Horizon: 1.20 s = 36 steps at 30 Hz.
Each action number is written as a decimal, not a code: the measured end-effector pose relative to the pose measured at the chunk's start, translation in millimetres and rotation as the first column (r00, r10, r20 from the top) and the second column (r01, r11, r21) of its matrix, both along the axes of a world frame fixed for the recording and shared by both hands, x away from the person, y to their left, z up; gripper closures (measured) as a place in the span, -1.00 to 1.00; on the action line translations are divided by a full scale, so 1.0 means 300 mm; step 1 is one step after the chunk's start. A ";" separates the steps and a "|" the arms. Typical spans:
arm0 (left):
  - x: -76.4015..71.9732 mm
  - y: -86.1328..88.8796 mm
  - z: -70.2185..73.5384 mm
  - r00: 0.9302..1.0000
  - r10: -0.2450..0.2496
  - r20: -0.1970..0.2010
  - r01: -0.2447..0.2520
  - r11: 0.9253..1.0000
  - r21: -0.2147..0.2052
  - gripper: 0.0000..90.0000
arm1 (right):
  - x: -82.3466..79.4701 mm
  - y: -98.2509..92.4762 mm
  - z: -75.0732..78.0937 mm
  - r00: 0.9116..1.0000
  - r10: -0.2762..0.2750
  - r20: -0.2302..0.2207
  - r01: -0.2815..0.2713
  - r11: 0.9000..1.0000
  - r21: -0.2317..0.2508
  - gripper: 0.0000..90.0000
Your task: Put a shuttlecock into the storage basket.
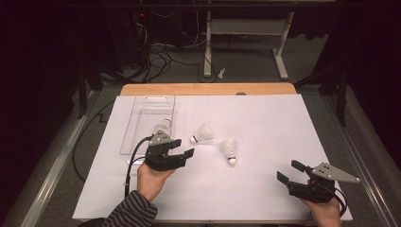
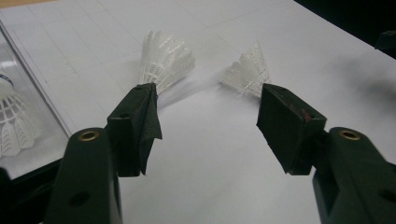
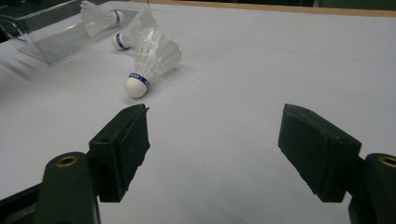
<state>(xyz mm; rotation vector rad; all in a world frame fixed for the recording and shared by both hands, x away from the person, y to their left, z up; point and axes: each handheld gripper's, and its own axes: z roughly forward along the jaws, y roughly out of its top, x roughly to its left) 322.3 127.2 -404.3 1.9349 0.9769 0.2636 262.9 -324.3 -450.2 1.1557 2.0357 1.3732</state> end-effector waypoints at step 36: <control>0.078 -0.062 0.004 1.000 0.000 -0.011 0.000 1.000 0.019 -0.13 | 0.001 -0.001 -0.001 1.000 -0.001 -0.003 0.001 1.000 0.003 -0.44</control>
